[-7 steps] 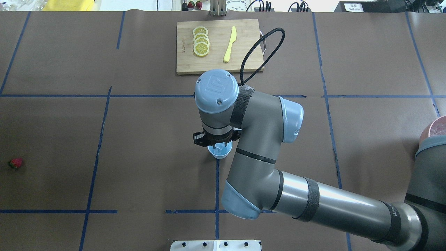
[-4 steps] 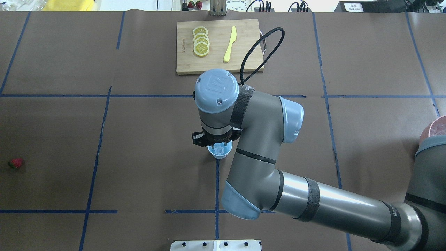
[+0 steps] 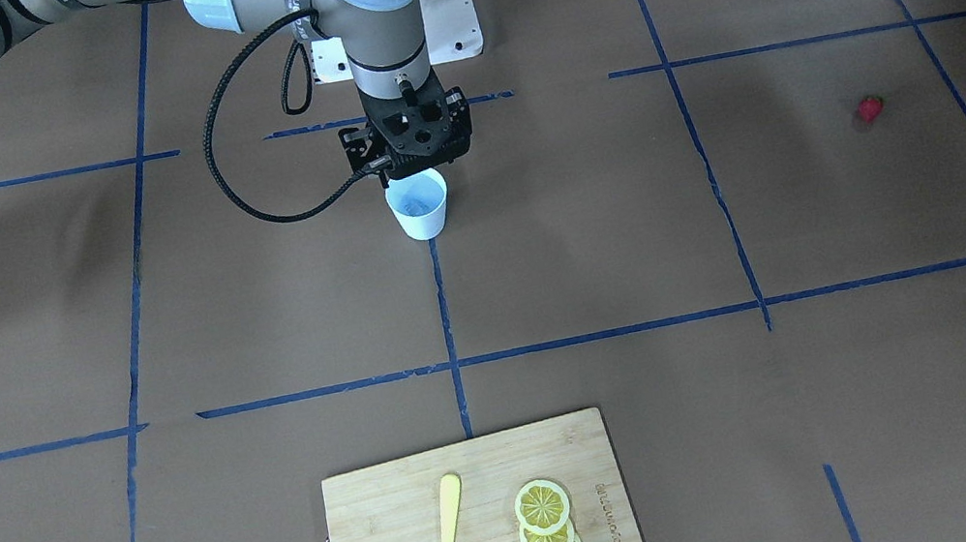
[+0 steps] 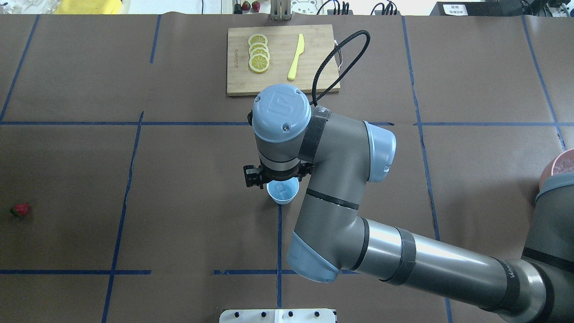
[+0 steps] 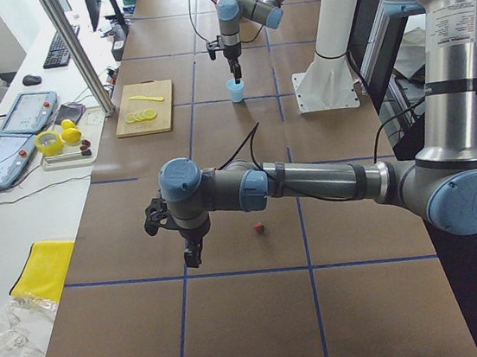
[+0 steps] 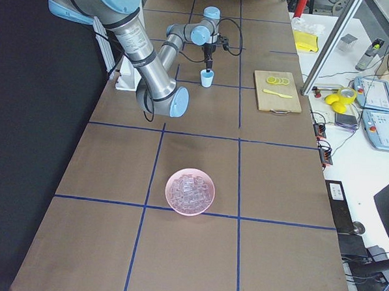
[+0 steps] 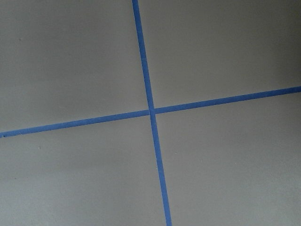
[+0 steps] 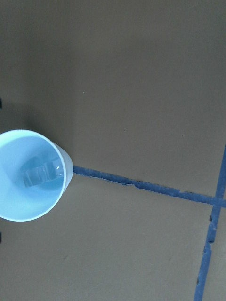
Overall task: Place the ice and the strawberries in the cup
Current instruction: 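Open the right gripper to drop the ice cube into the cup, then move the right gripper back over the pink ice bowl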
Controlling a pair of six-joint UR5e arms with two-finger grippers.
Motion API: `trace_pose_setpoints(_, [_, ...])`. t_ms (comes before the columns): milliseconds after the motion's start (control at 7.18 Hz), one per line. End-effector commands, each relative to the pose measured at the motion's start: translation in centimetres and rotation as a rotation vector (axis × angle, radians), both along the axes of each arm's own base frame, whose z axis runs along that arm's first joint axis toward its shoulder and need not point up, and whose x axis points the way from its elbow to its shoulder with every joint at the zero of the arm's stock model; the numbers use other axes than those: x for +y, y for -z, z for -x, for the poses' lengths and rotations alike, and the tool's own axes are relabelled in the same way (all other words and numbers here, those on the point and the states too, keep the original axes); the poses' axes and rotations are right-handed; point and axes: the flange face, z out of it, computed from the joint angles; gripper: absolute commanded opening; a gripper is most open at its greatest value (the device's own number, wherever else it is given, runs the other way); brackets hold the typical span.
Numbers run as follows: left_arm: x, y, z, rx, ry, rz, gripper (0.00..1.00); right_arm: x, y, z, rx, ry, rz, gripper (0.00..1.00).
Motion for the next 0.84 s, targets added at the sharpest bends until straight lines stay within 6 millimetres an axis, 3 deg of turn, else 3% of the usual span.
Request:
trace_pose_setpoints(0, [0.0, 0.1, -0.1, -0.001, -0.001, -0.002, 1.00, -0.6, 2.1, -5.2, -0.002, -0.038, 0.004, 0.99])
trace_pose_setpoints(139, [-0.1, 0.1, -0.2, 0.001, -0.004, -0.002, 1.00, -1.0, 2.8, -8.6, -0.008, -0.058, 0.024, 0.99])
trace_pose_setpoints(279, [-0.1, 0.2, -0.2, 0.001, -0.004, -0.005, 1.00, -1.9, 2.1, -13.7, -0.033, -0.083, 0.044, 0.99])
trace_pose_setpoints(418, [-0.1, 0.3, -0.2, 0.000, -0.003, -0.006, 1.00, -2.6, -1.3, -20.4, -0.037, -0.121, 0.036, 0.99])
trace_pose_setpoints(557, [-0.1, 0.3, -0.2, -0.001, -0.004, -0.007, 1.00, -2.1, -4.8, -25.6, -0.018, -0.081, -0.049, 0.99])
trace_pose_setpoints(697, [-0.1, 0.3, -0.2, -0.001, -0.004, -0.008, 1.00, -0.5, -9.2, -28.9, 0.027, -0.007, -0.108, 0.99])
